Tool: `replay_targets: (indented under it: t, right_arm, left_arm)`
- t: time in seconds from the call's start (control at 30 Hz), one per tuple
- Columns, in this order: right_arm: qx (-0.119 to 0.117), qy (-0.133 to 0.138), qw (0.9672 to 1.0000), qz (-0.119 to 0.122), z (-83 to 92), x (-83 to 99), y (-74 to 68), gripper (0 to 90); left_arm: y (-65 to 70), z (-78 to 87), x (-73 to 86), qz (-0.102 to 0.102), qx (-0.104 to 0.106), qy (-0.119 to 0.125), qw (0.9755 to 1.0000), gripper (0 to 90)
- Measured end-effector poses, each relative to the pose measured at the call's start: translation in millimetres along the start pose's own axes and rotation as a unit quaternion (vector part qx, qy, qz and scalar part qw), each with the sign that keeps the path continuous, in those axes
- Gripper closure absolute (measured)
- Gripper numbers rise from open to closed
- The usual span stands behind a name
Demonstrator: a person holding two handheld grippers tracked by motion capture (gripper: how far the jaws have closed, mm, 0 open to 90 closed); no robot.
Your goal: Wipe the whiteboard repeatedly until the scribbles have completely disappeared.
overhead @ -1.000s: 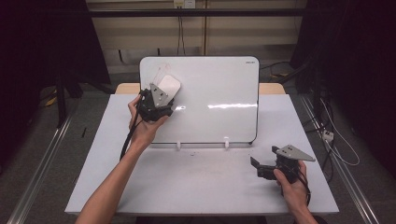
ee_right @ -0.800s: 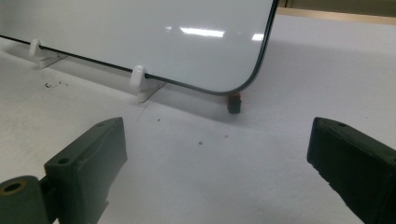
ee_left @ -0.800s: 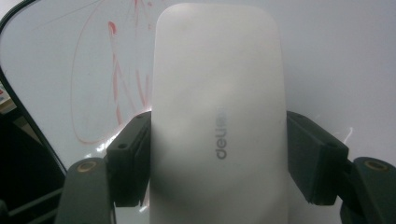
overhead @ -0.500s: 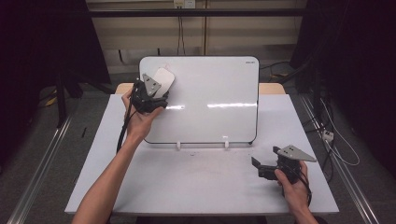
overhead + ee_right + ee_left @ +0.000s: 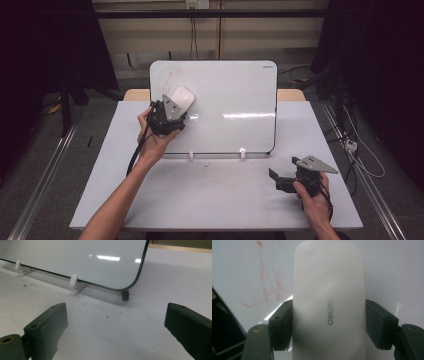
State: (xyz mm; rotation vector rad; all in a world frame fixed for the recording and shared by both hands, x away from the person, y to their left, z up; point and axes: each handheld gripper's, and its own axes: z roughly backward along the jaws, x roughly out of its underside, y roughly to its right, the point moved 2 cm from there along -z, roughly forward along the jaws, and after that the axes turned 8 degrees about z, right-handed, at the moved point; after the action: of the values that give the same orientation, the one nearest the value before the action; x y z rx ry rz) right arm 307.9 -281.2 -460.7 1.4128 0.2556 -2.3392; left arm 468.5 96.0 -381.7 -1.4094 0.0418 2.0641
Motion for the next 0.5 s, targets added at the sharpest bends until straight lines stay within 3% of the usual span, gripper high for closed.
replay_targets:
  t: [0.1, 0.2, 0.23, 0.5]
  right_arm:
    - [0.000, 0.000, 1.0000, 0.000, -0.3, -0.1, 0.0, 4.7]
    - [0.000, 0.000, 1.0000, 0.000, -0.4, -0.2, 0.1, 4.7]
    - [-0.001, 0.000, 1.0000, 0.000, -0.4, -0.3, 0.0, 4.7]
    - [0.000, 0.001, 1.0000, -0.002, 0.0, 0.0, 1.3, 4.7]
  left_arm:
    - [10.5, 3.7, 9.8, -0.010, 0.004, -0.003, 0.9999, 31.1]
    - [9.8, 2.6, 8.3, -0.002, 0.006, -0.003, 1.0000, 31.1]
    - [8.4, 2.3, 7.2, -0.007, 0.009, -0.008, 0.9999, 31.1]
    - [-13.3, -3.6, -18.8, 0.013, 0.001, -0.006, 0.9999, 31.1]
